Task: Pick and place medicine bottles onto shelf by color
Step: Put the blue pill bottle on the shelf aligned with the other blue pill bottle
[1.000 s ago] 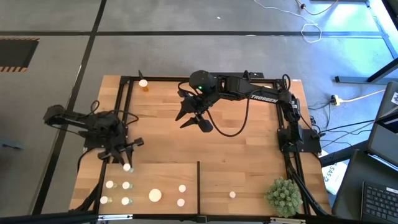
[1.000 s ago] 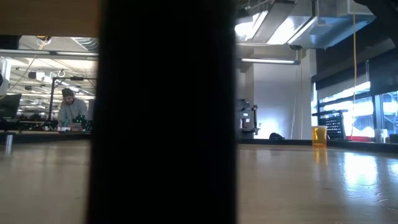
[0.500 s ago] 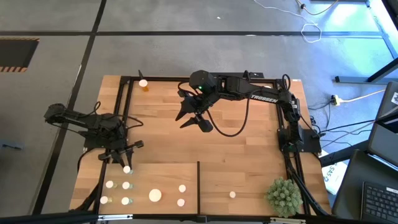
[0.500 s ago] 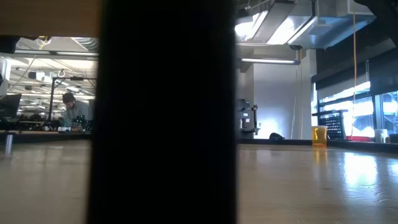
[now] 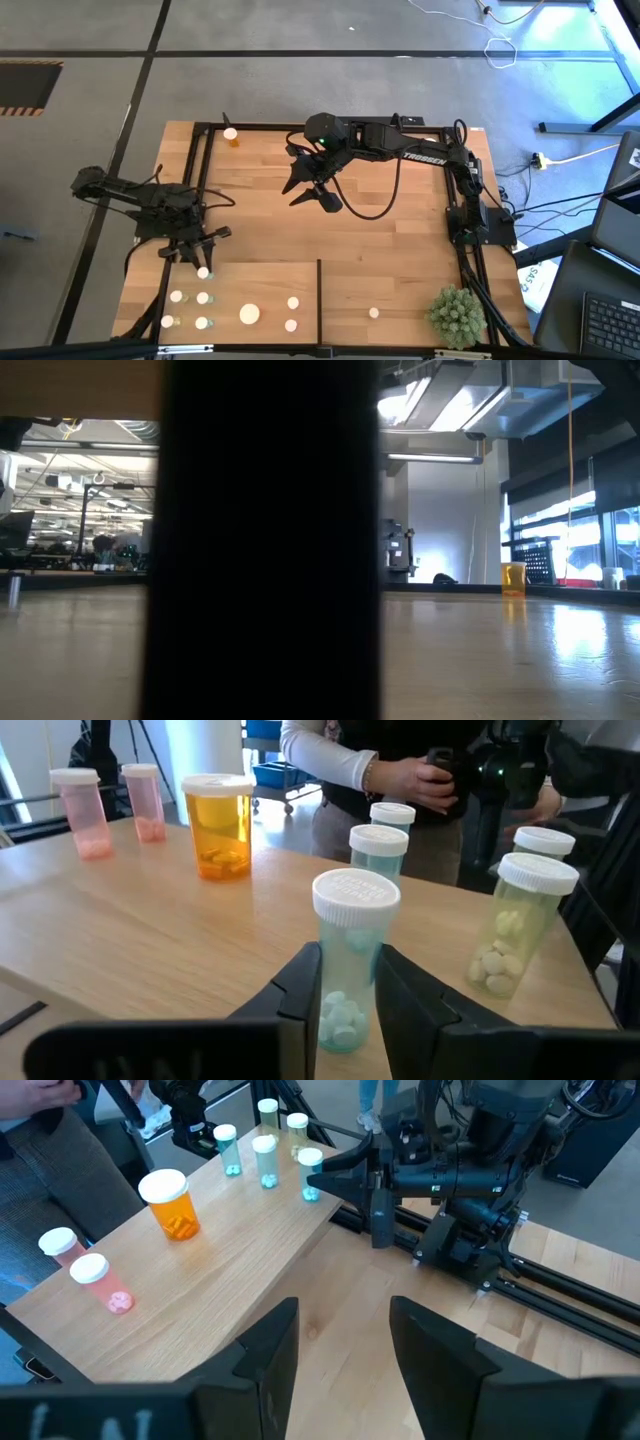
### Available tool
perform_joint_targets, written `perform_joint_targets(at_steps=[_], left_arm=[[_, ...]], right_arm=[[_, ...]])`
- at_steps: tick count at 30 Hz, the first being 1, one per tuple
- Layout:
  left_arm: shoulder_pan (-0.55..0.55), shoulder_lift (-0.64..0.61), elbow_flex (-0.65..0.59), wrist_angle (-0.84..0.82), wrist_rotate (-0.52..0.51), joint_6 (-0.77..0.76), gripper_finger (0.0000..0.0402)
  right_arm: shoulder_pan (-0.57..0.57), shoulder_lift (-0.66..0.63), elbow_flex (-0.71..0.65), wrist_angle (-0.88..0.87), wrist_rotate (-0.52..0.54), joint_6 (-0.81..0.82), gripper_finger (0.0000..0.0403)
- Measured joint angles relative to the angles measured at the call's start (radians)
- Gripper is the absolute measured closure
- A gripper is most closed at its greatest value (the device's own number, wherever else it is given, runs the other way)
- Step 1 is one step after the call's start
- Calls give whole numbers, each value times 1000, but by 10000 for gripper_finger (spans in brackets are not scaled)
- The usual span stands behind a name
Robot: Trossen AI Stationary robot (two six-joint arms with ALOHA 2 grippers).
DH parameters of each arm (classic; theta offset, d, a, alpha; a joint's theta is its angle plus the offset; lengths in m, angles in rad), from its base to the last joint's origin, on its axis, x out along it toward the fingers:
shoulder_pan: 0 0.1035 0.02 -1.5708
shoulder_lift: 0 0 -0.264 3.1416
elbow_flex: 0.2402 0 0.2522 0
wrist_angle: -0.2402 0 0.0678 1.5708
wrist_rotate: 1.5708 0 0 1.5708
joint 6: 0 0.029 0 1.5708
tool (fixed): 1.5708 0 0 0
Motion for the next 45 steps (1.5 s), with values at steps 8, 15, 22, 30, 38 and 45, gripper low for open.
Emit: perform_joint_targets(at_steps=[8,15,22,30,38,45], left_arm=[[0,0,0,15,3,-30,318],[0,0,-1,46,3,-33,316],[0,0,-2,57,-6,-55,288],[0,0,-3,90,-9,-83,249],[0,0,-2,179,9,-136,247],[0,0,-2,252,59,-153,248]], right_arm=[[0,0,0,0,0,0,241],[0,0,0,0,0,0,241],[0,0,0,0,0,0,241],[0,0,0,0,0,0,241],[0,0,0,0,0,0,241],[0,0,0,0,0,0,241]])
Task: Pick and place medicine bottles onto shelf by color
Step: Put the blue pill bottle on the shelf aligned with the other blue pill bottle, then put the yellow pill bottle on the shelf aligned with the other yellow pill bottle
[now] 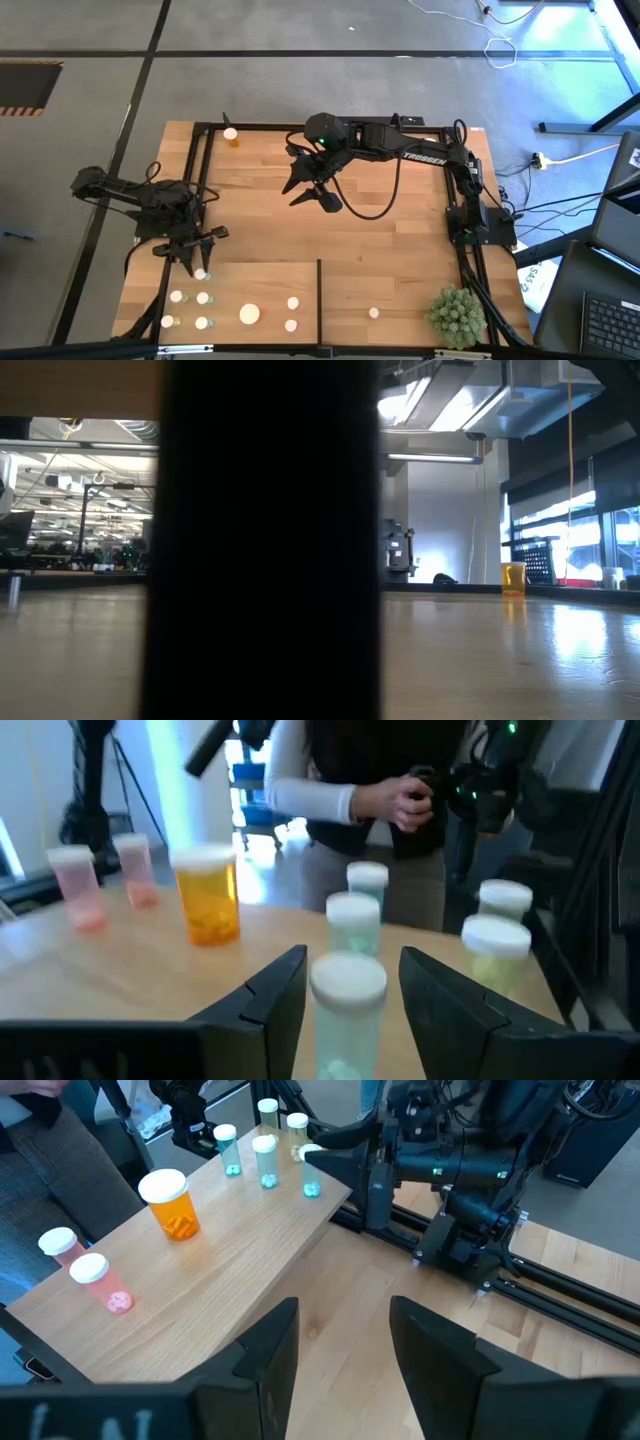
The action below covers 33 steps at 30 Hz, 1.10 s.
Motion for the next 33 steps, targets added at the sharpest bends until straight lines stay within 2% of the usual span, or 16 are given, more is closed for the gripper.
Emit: perform_joint_targets(at_steps=[5,7,9,13,17,20,24,28,33], left_arm=[[0,0,0,157,-38,-126,248],[0,0,0,229,-128,-188,248],[0,0,0,281,-264,-246,248],[0,0,0,305,-516,-347,248],[0,0,0,310,-664,-439,248],[0,0,0,317,-756,-452,248],[7,0,1,318,-797,-378,248],[18,0,84,189,-824,-365,248],[47,37,310,-264,-919,-326,248]], right_arm=[[0,0,0,0,0,0,241],[0,0,0,0,0,0,241],[0,0,0,0,0,0,241],[0,0,0,0,0,0,241],[0,0,0,0,0,0,241],[0,0,0,0,0,0,241],[0,0,0,0,0,0,241],[0,0,0,0,0,0,241],[0,0,0,0,0,0,241]])
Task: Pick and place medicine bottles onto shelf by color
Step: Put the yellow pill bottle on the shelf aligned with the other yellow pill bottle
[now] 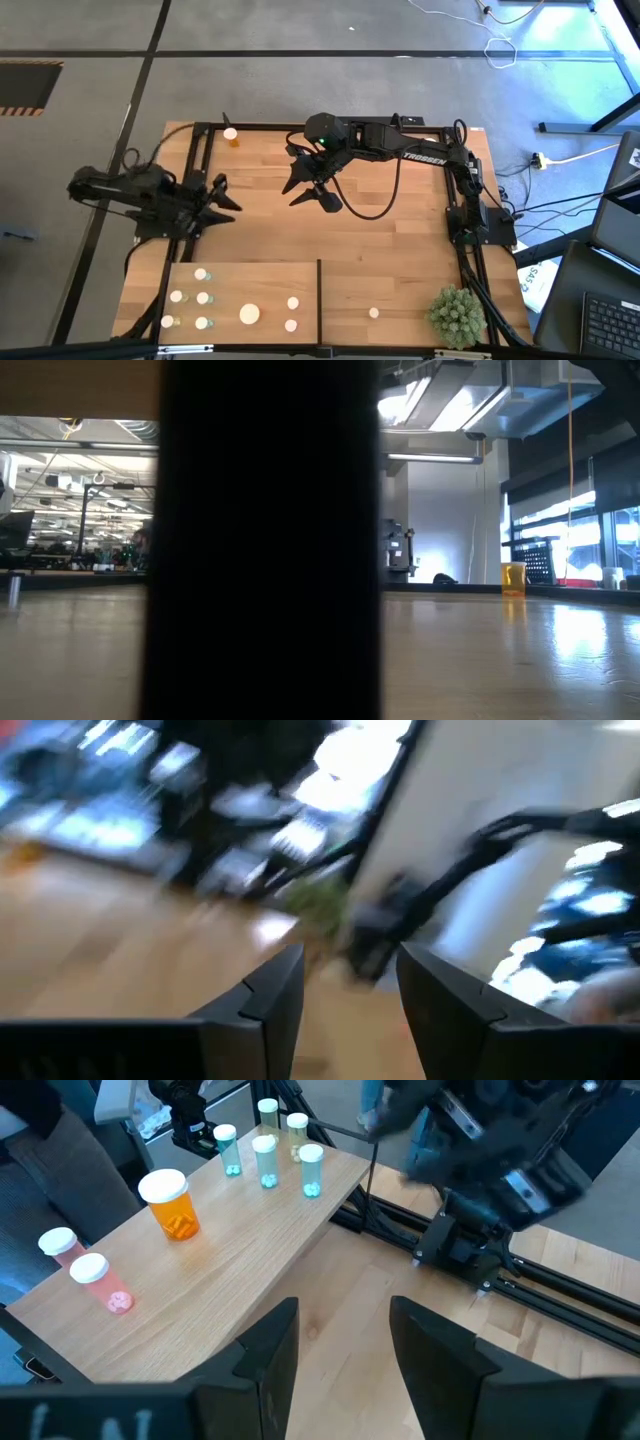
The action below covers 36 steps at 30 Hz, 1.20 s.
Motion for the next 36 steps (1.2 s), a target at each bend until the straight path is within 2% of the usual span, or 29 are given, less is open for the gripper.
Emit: perform_joint_targets(at_steps=[4,6,14,18,21,25,31,36], left_arm=[[15,76,169,-305,-139,-110,248],[20,120,235,-428,-175,-145,248],[60,306,457,-711,-306,-235,248],[94,370,528,-843,-325,-303,248],[125,405,548,-895,-324,-349,248],[167,430,552,-912,-322,-390,248],[241,429,552,-912,-301,-360,248],[314,428,552,-939,-256,-309,248]], right_arm=[[0,0,0,0,0,0,241],[0,0,0,0,0,0,241],[0,0,0,0,0,0,241],[0,0,0,30,0,0,241],[0,0,0,52,0,5,241],[0,0,0,67,0,99,241],[-23,0,1,31,104,363,241],[-75,-6,2,-42,120,583,241]])
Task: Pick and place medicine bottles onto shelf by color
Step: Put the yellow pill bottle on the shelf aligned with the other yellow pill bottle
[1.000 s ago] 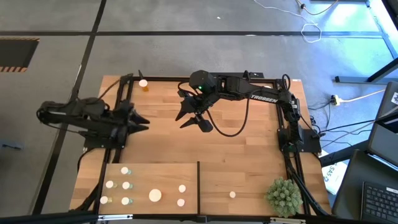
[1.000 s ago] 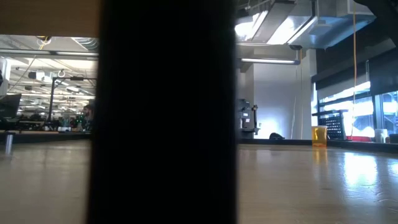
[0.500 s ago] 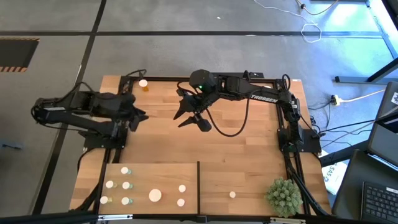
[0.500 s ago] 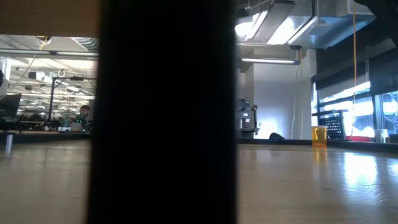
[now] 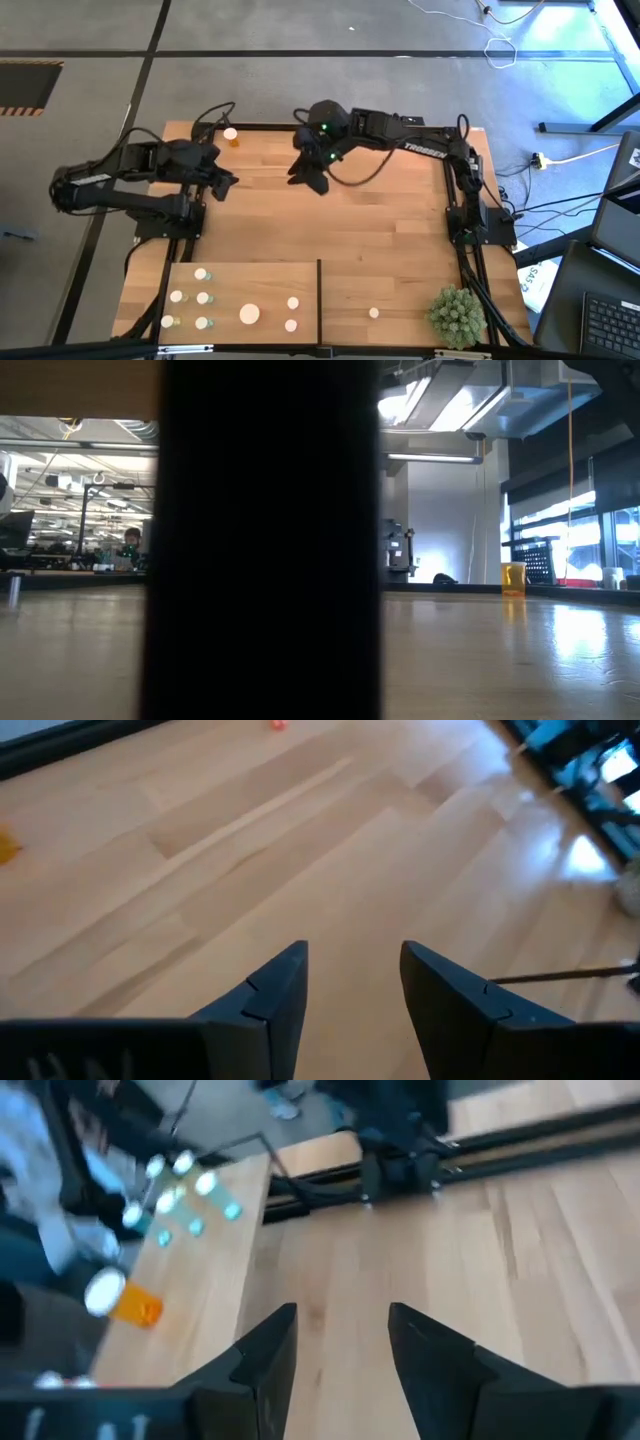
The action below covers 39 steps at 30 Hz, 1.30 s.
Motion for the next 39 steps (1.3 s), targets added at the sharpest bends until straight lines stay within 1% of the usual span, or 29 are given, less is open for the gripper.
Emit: perform_joint_targets(at_steps=[2,4,7,11,14,17,20,23,30,35,39], left_arm=[[31,1,0,-30,15,15,248],[67,8,0,-42,17,1,248],[122,16,0,-60,23,-16,248],[210,43,0,-83,51,27,248],[279,79,0,-65,104,61,248],[346,128,0,-34,153,89,248],[403,174,0,8,185,103,248],[451,211,0,41,217,136,248],[522,255,0,60,283,137,248],[549,256,0,62,285,137,248],[556,256,0,62,285,138,248]], right_arm=[[-22,-2,0,-11,2,65,241],[-44,-2,0,-25,6,80,241],[-74,-2,0,-27,47,123,241],[-127,-4,0,-55,55,126,241],[-177,-8,0,-121,66,117,241],[-236,-8,0,-216,109,98,241],[-298,-8,0,-292,146,122,241],[-350,-7,0,-322,186,160,241],[-409,48,0,-309,198,235,241],[-424,113,0,-304,237,253,241],[-440,158,0,-305,247,253,241]])
